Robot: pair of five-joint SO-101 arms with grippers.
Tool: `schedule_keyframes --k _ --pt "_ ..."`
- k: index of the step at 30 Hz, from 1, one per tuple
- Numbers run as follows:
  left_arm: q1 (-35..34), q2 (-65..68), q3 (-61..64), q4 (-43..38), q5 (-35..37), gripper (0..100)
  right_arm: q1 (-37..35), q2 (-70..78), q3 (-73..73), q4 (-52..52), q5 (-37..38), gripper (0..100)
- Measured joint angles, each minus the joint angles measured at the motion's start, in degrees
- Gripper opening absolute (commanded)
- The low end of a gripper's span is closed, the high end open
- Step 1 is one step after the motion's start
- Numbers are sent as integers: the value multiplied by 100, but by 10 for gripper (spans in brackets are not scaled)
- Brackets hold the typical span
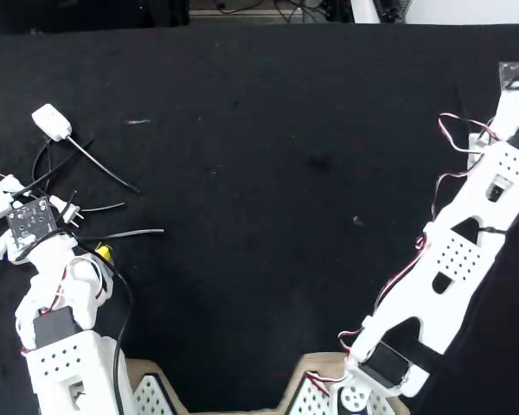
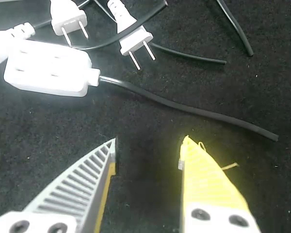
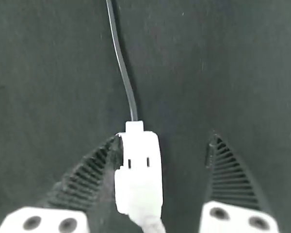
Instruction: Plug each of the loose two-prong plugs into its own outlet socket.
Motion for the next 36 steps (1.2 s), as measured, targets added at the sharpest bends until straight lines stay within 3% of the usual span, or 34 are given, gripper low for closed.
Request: schedule_keyframes --k 7,11,12,14,22,28,36 --pt "0 0 0 0 0 220 -475 -35 -475 53 -9 237" --pt "0 0 0 0 0 220 -897 -273 -475 607 0 20" --pt "0 0 0 0 0 220 -993 -387 -484 747 -53 8" --pt "0 0 0 0 0 220 -1178 -598 -484 1020 -273 53" --pt "0 0 0 0 0 220 -1802 -897 -484 2004 -853 11" --pt "0 0 0 0 0 220 -1758 -958 -229 2004 -1125 11" --pt "0 0 0 0 0 220 -1134 -1363 1829 2004 -703 11"
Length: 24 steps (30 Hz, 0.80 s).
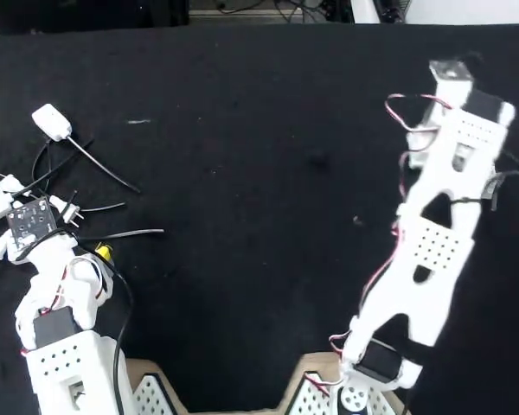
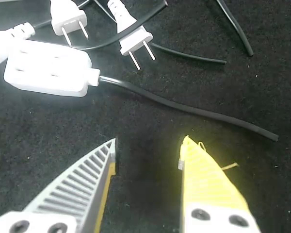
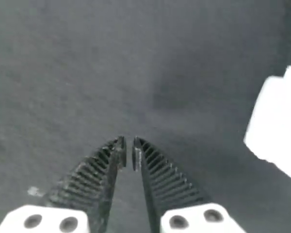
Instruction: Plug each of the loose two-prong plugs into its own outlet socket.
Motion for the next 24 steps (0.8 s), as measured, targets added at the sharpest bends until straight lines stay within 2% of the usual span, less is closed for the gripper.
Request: schedule_keyframes --k 9,24 --pt "0 0 0 0 0 220 835 0 88 -264 571 11" --pt "0 0 0 0 0 220 941 378 88 -985 1029 11"
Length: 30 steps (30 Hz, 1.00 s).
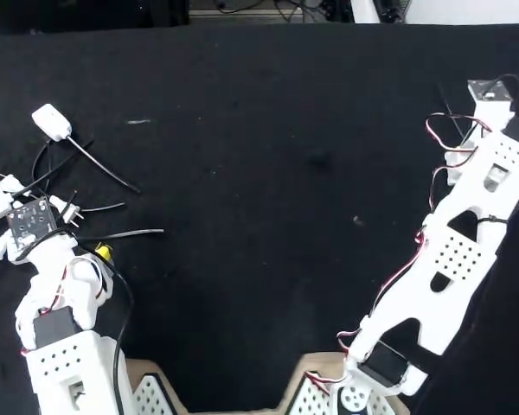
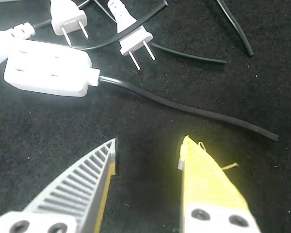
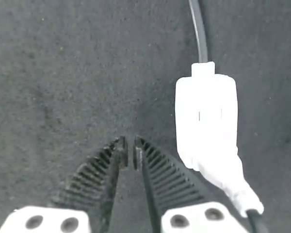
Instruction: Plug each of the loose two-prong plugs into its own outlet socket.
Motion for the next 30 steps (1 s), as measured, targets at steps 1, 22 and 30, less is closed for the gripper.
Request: schedule_keyframes --k 1,22,30 --pt "0 0 0 0 0 220 0 0 0 0 0 11" --pt "0 0 0 0 0 220 -431 -589 -1925 985 -1240 11" --pt "0 0 0 0 0 220 -1002 -1881 -545 985 -1310 11"
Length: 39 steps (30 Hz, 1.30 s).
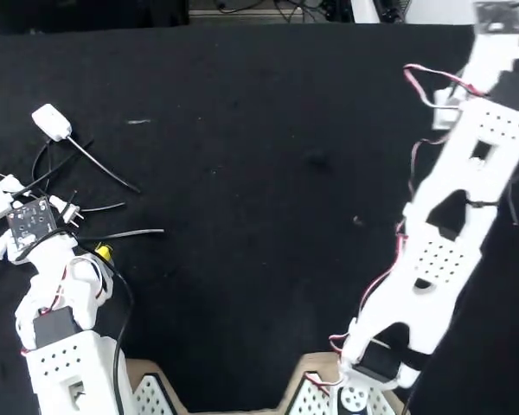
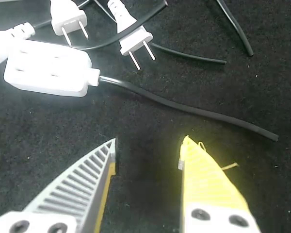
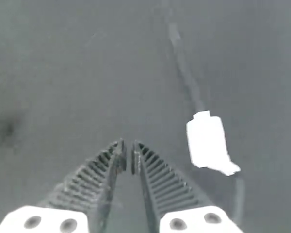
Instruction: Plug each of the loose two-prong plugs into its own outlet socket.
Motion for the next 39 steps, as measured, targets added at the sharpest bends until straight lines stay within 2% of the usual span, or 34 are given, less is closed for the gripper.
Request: schedule_keyframes --k 5,11,17,27,33,39 --pt "0 0 0 0 0 220 -519 -1319 2171 0 -229 11" --pt "0 0 0 0 0 220 -1275 -3587 4677 -70 -273 11" --pt "0 0 0 0 0 220 -2101 -5090 6813 -862 -273 11" --pt "0 0 0 0 0 222 -3912 -5371 10092 -3086 -290 11" --pt "0 0 0 0 0 222 -4123 -5371 11086 -4193 -334 11" --pt "167 0 0 0 0 221 -4141 -5512 11543 -4589 -1240 11"
